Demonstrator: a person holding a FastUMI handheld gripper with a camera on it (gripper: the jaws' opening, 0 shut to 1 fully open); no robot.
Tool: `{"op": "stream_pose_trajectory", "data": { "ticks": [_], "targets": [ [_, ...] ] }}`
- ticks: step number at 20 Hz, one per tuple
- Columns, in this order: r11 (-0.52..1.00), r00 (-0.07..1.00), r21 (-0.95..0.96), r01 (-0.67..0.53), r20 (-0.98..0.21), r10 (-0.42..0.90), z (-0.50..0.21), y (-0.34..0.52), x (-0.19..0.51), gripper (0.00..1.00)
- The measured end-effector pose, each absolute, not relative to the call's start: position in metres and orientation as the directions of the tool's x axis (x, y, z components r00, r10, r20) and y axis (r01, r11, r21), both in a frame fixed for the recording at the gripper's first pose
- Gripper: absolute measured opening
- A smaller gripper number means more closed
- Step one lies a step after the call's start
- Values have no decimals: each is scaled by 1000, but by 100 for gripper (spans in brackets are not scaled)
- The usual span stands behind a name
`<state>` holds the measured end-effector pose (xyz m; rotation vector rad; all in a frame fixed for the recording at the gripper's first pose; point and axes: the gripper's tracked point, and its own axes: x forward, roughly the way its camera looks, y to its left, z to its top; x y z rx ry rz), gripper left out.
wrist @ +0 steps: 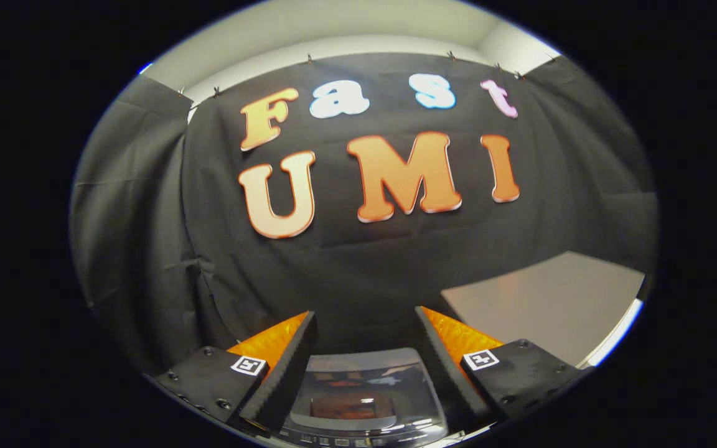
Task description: Put the clothes into the washing machine and then close the washing machine lid.
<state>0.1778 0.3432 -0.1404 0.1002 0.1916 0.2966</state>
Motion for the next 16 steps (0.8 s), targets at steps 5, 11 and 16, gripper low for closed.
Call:
{"op": "stream_pose_trajectory", "data": {
  "ticks": [5, 11, 16],
  "targets": [
    [949, 941, 53, -311, -121, 315, -81, 282, 137, 99],
    [960, 958, 36, -276, -69, 278, -41, 189, 78, 100],
    [966, 966, 27, -255, -44, 256, -33, 109, 26, 100]
  ]
}}
